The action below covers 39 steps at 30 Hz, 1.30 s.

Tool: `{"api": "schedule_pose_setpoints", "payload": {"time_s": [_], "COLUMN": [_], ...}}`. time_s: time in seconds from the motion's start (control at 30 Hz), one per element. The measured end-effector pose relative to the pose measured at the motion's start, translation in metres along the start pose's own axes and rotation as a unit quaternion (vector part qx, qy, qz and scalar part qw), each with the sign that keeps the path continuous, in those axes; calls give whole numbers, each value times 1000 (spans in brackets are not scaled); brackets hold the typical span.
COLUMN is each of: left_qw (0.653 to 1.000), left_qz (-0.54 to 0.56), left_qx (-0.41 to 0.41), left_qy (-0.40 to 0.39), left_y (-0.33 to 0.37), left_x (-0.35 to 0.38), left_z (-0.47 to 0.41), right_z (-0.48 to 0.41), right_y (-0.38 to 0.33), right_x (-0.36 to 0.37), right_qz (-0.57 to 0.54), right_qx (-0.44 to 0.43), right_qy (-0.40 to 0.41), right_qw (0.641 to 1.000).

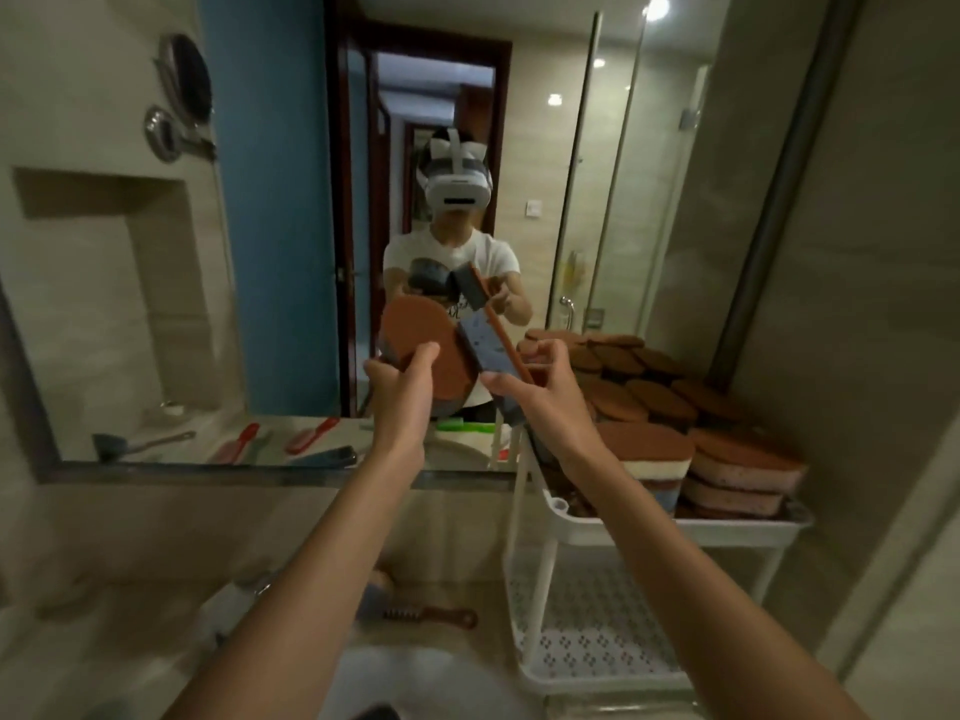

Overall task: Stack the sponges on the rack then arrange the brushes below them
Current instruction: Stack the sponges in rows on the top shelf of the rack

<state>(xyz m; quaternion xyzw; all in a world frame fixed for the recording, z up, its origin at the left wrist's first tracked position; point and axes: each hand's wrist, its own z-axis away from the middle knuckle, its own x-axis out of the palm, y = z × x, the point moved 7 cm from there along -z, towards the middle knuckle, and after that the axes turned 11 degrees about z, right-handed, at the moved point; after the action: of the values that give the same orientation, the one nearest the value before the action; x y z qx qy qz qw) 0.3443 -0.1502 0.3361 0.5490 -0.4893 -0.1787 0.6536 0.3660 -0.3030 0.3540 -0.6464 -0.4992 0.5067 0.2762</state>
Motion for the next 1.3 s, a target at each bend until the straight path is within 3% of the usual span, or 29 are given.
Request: {"api": "schedule_pose_setpoints", "payload": {"time_s": [0.23,0.37,0.7,0.97,1.3], "left_qw": [983,964,948,904,898], "left_qz": [-90,-138,-242,-387,-392], "left_qx": [-111,-136,-110,-12,13], "left_qy": [-113,-184,-175,-178,-197], "left_y": [-32,-56,-106,-100,-98], "left_x": [77,117,138,140,139], "left_z": [-25,-34,-71,-69,-63], "right_z": [-43,-59,-73,-77,-75], "right_y": [29,64,102,109,107], "right_x": [-81,-115,-126,-122,-124], "right_qz": [113,253,320,322,345], "right_qx": [13,81,99,100,95], "right_qy": [107,131,117,106,117], "right_qw": [988,955,935,935,926]}}
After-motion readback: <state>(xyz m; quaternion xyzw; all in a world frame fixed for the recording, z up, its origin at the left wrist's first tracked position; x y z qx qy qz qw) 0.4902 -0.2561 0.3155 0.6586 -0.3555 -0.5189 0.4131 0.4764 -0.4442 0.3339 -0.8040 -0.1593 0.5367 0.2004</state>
